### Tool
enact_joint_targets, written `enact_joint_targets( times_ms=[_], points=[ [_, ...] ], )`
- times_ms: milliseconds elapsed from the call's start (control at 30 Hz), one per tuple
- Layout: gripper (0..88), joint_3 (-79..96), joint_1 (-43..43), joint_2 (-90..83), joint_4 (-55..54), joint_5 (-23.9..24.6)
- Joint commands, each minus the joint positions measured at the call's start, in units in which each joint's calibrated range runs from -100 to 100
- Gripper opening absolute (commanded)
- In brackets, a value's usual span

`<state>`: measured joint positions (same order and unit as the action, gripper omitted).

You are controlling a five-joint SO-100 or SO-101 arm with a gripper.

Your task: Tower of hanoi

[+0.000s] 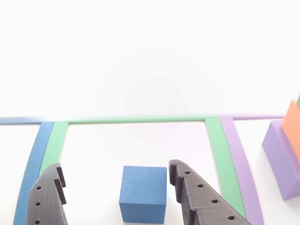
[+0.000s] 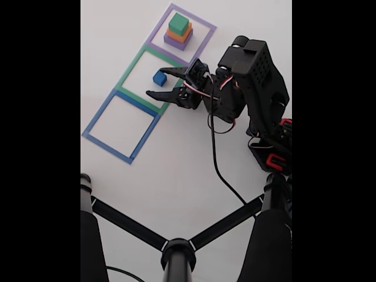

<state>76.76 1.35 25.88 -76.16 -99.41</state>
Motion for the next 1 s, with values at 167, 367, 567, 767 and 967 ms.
enact_joint_targets(
  times_ms=[167,367,567,767,967],
  points=[
    [9.9,7.15,-3.14,-30.84,21.98,-0.59],
    [5.4,6.97,-6.96,-57.13,53.22,-0.59],
    [5.0,-7.66,-11.38,-74.51,92.88,-0.59],
    [5.4,-32.65,-16.79,-77.08,125.74,-0.59],
    [6.2,-51.09,-23.20,-75.15,143.38,-0.59]
  ],
)
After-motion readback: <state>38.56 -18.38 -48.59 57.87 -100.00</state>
